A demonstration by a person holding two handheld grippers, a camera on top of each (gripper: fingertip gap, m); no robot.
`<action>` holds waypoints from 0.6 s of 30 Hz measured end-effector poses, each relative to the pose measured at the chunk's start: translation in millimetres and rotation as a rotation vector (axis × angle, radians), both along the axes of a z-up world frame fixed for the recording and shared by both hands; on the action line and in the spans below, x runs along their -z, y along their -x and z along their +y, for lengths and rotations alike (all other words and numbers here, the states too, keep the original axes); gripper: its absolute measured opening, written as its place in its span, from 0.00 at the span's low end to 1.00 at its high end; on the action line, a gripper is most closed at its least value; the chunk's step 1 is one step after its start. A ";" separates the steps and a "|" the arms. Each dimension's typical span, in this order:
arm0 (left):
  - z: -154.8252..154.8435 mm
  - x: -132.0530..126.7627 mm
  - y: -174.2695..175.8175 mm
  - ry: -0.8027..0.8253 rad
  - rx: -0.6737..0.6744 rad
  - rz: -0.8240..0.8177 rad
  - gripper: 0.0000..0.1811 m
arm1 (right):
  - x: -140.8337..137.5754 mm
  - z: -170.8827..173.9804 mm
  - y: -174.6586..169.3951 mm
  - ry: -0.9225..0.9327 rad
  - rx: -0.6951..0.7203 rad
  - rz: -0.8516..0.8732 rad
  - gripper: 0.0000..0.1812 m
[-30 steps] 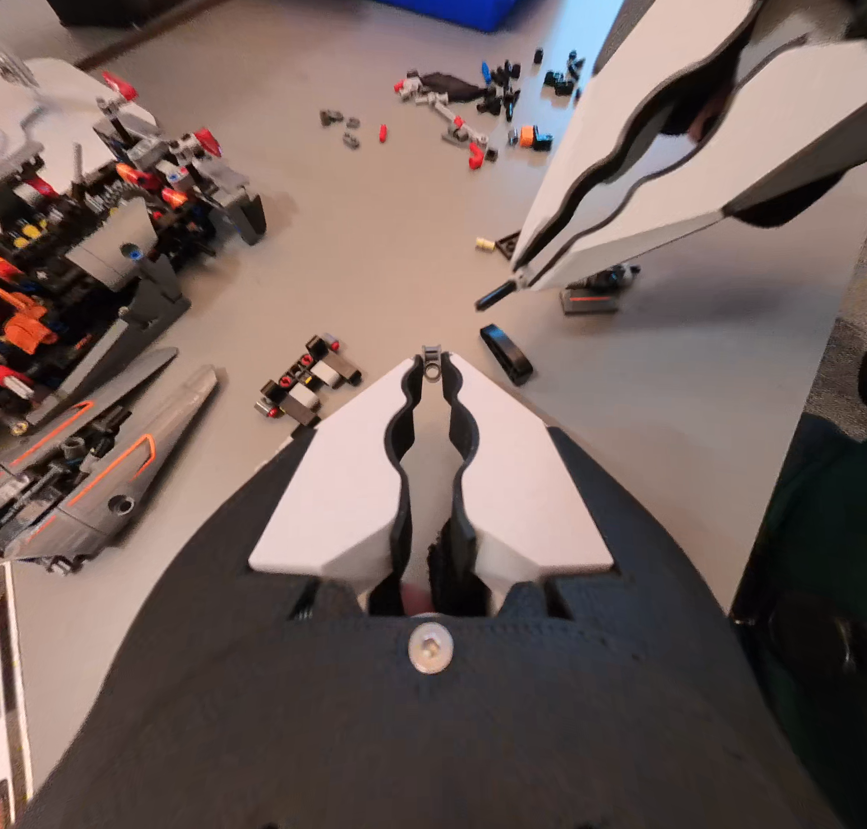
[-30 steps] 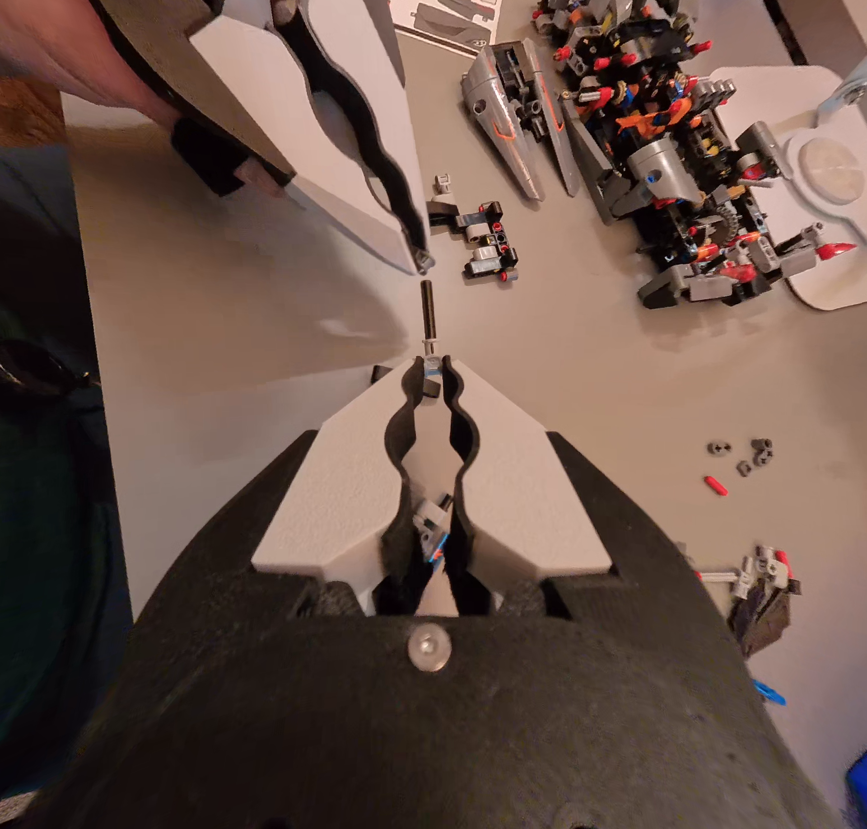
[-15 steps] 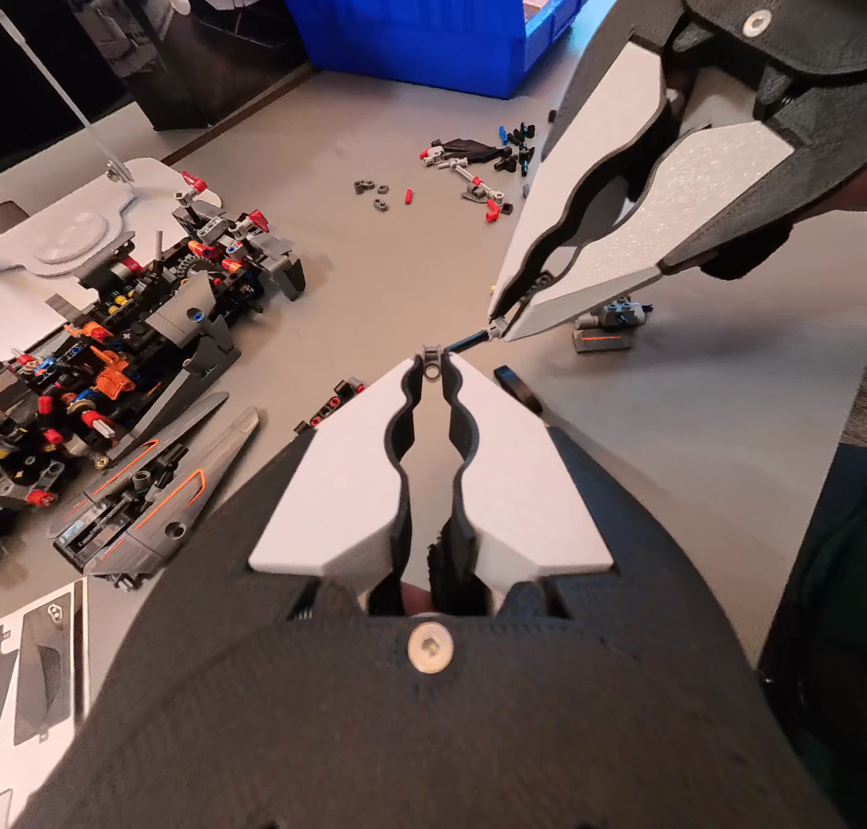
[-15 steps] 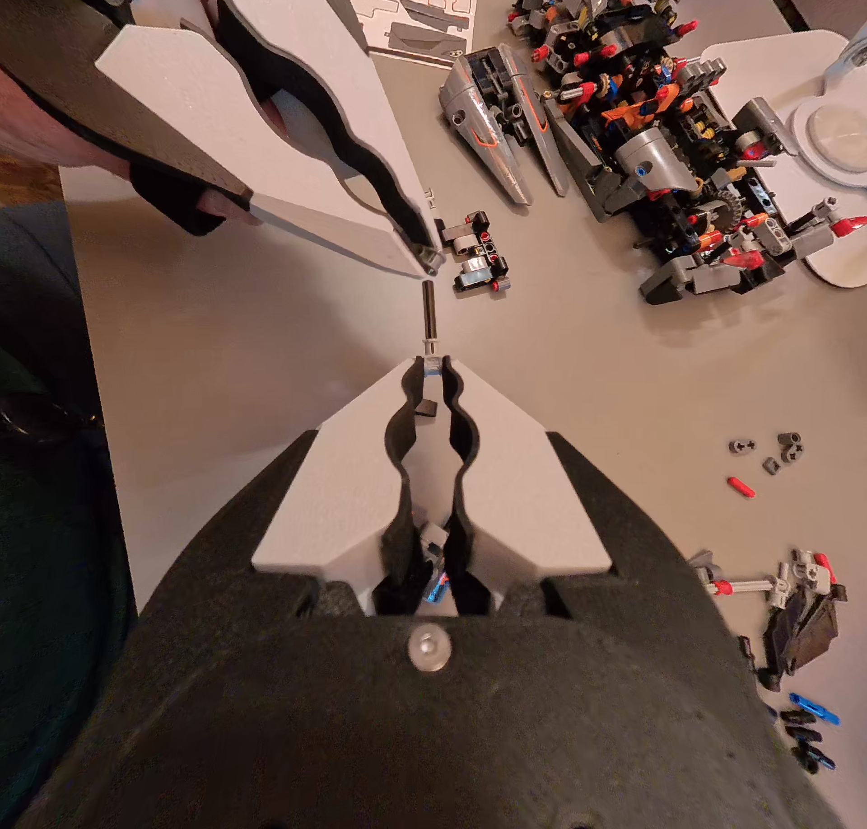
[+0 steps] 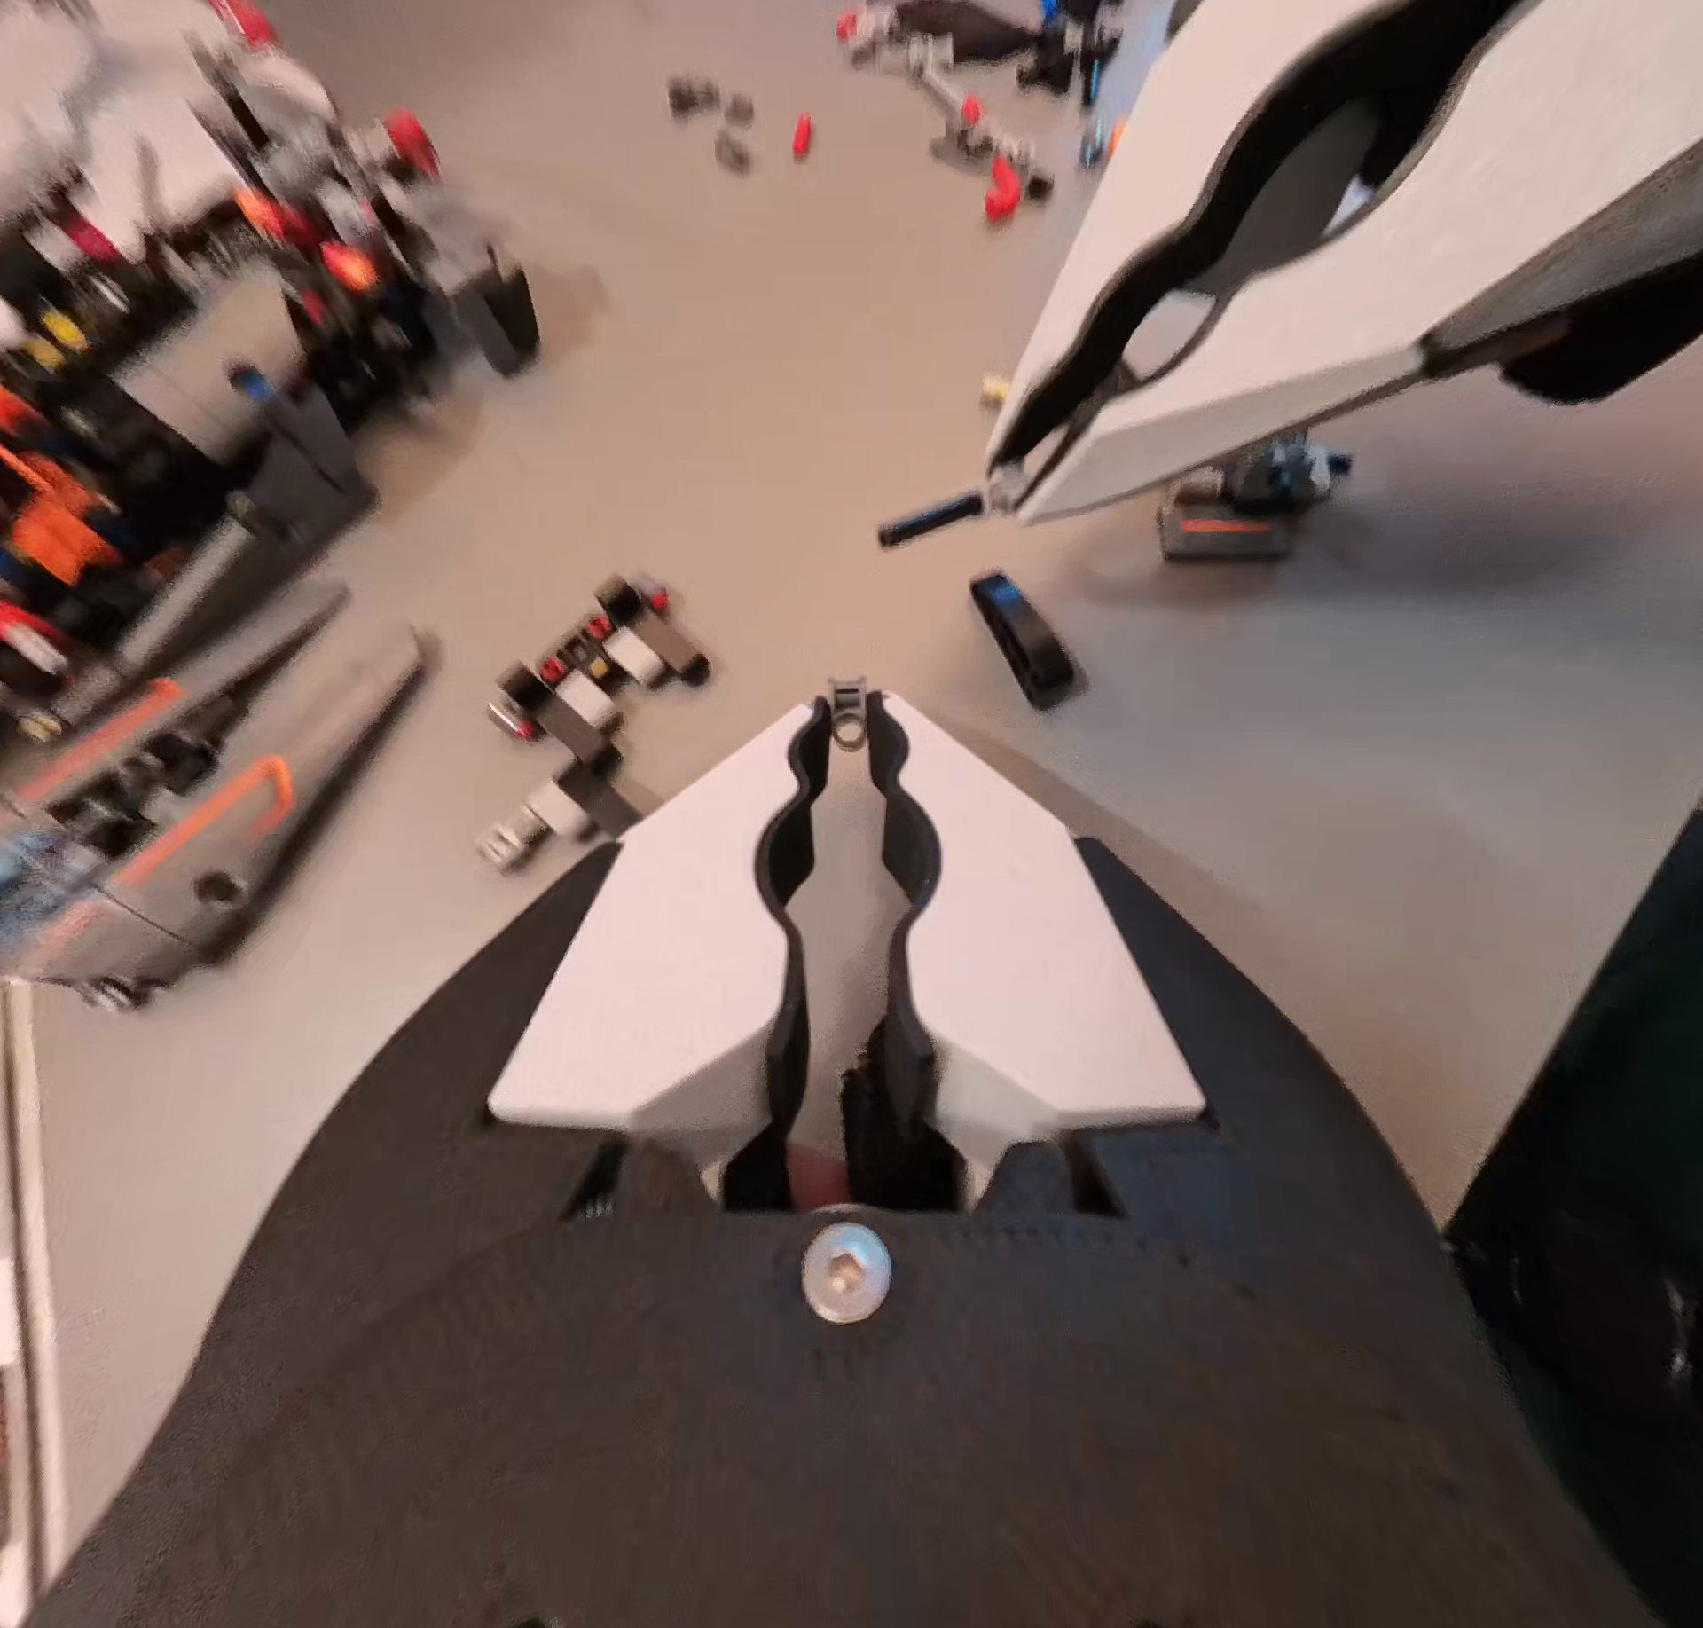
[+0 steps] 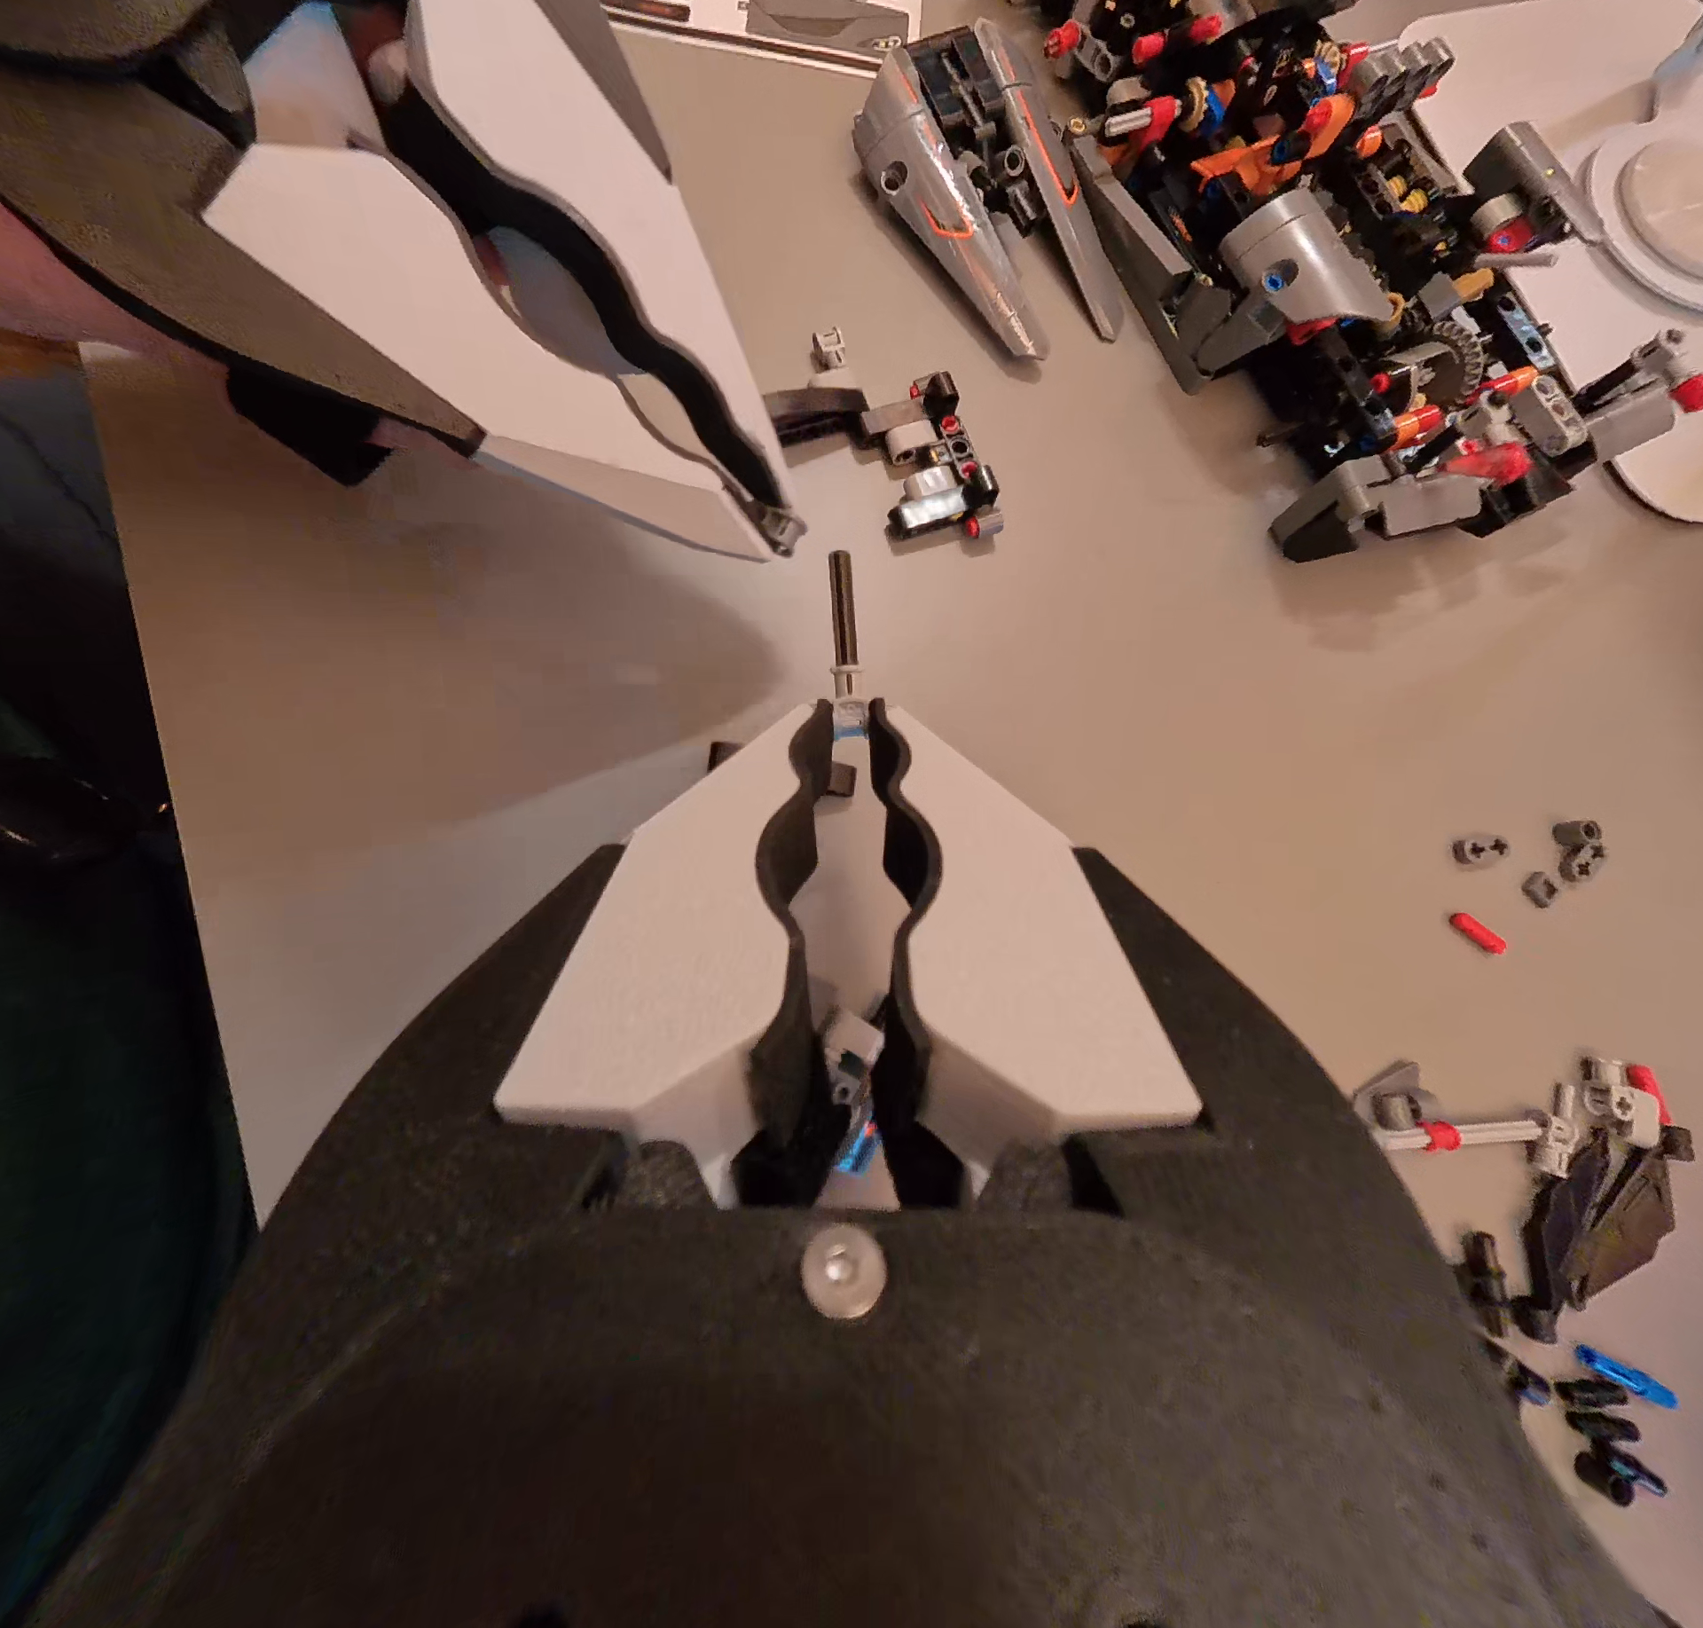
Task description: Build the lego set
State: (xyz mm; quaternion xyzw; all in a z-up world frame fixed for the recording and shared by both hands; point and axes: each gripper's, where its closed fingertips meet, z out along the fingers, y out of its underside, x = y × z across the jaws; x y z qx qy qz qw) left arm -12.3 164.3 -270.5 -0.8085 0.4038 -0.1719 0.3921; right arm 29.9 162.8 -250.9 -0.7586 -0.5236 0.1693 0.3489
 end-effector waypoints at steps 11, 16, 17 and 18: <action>-20.5 26.0 5.9 0.098 -0.026 0.031 0.08 | 8.9 -12.9 -1.0 0.030 -0.037 -0.007 0.03; -23.2 25.7 6.3 0.106 -0.042 0.020 0.12 | 0.6 -9.3 -2.7 0.010 -0.026 0.011 0.03; -24.8 25.4 5.4 0.111 -0.044 0.011 0.12 | 0.0 -9.3 -2.5 0.007 -0.026 0.011 0.03; -26.5 25.0 4.5 0.116 -0.044 0.003 0.13 | -0.3 -9.6 -2.3 0.006 -0.027 0.009 0.03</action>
